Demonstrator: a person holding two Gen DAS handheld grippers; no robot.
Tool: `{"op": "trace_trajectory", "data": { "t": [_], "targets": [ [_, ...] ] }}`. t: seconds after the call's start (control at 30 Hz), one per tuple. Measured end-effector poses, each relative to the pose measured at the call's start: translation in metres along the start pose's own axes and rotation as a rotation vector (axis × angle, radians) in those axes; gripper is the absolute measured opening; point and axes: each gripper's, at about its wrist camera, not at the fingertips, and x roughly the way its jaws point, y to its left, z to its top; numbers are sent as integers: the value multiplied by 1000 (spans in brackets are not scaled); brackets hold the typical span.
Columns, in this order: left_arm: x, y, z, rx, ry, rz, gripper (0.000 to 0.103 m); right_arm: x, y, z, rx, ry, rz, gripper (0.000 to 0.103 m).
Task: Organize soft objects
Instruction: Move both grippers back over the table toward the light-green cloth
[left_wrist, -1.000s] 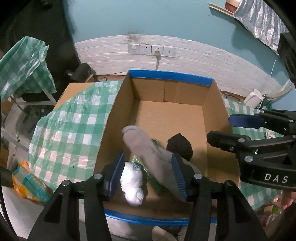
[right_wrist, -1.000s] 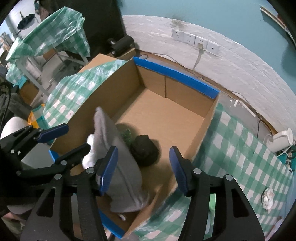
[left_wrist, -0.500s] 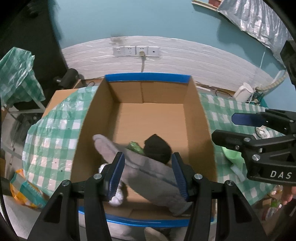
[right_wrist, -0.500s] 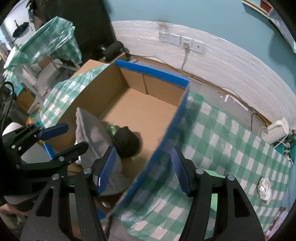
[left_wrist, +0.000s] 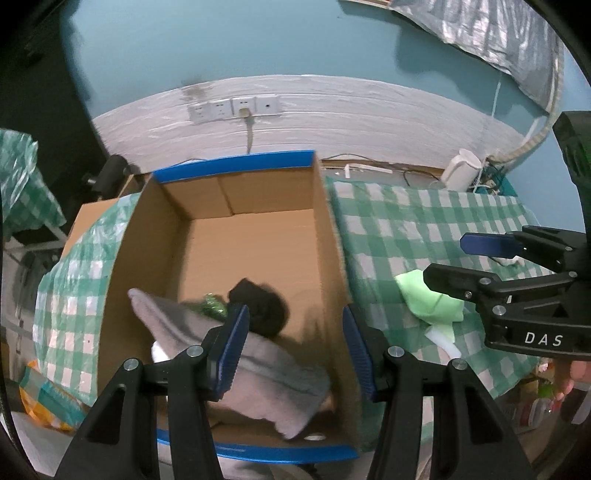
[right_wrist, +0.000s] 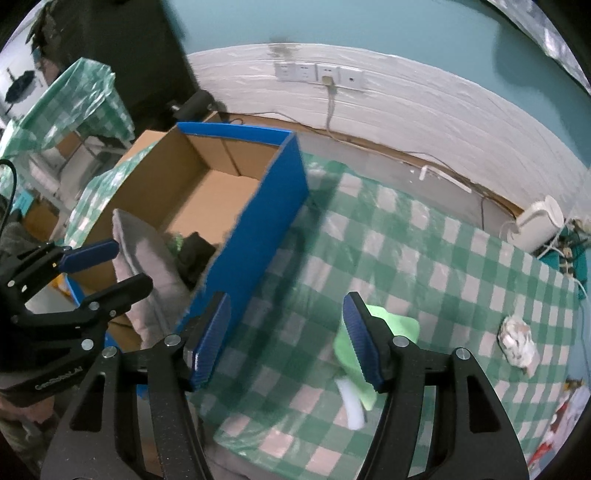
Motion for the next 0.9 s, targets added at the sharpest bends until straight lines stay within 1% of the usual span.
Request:
{"op": "trace_trajectory", "data": {
  "t": [0.17, 0.47, 0.67, 0.9],
  "targets": [
    [0, -23, 4, 39, 0, -7, 54, -6, -21, -11, 35, -7, -4, 64],
    [4, -54, 7, 80, 11, -34, 54, -13, -52, -27, 82, -12, -10, 65],
    [15, -78, 3, 116, 42, -56, 54, -12, -70, -37, 113, -5, -17, 65],
    [30, -98, -3, 143, 82, -62, 54, -7, -85, -47, 133, 9, -21, 65]
  ]
}}
